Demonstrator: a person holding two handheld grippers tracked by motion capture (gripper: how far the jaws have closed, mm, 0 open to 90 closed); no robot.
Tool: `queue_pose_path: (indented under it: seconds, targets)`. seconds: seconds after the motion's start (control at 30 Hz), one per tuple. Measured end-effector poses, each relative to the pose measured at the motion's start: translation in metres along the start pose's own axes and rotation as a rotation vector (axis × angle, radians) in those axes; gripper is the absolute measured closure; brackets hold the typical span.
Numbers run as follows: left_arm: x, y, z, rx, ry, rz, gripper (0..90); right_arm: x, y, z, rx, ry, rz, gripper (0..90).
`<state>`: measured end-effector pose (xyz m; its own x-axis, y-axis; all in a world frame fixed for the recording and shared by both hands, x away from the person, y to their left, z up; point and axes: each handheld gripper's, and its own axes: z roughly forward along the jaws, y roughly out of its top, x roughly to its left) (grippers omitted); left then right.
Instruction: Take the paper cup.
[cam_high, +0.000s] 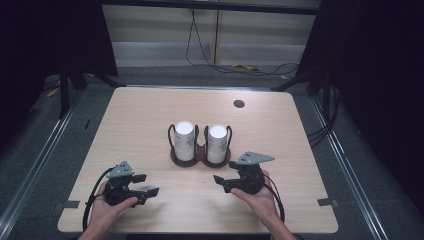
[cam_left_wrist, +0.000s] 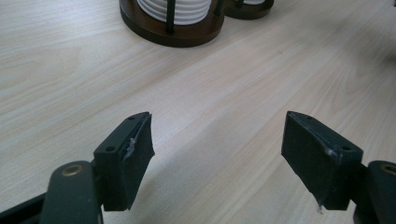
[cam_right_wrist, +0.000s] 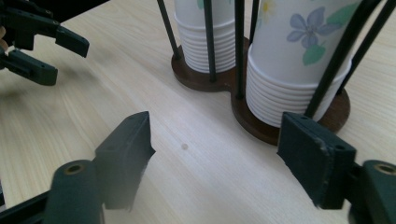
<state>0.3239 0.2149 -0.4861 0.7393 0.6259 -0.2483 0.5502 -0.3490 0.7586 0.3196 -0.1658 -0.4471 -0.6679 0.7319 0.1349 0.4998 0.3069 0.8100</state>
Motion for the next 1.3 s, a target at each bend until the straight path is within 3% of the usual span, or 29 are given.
queue_pose_path:
  seconds: [0.17,0.27,0.63,0.9,1.0,1.3]
  targets:
    - [-0.002,0.000,0.001,0.005,-0.006,0.012,24.9,0.004,0.002,0.002,-0.016,0.016,-0.022,30.1]
    - [-0.002,0.000,0.001,0.010,-0.008,0.012,24.8,0.003,0.005,-0.001,-0.023,0.029,-0.009,32.5]
    - [-0.001,0.000,0.002,0.008,-0.013,0.006,24.8,0.001,0.031,-0.002,0.010,0.075,-0.039,33.2]
    - [0.003,0.000,0.000,0.007,-0.002,0.002,24.8,0.006,0.047,-0.004,-0.016,0.113,-0.049,34.7]
    - [0.001,0.001,0.000,0.002,-0.009,0.011,24.5,0.007,0.060,-0.004,-0.005,0.105,-0.085,35.8]
    - [-0.001,0.001,0.001,0.008,-0.013,0.017,24.5,0.007,0.086,-0.002,-0.018,0.116,-0.132,36.2]
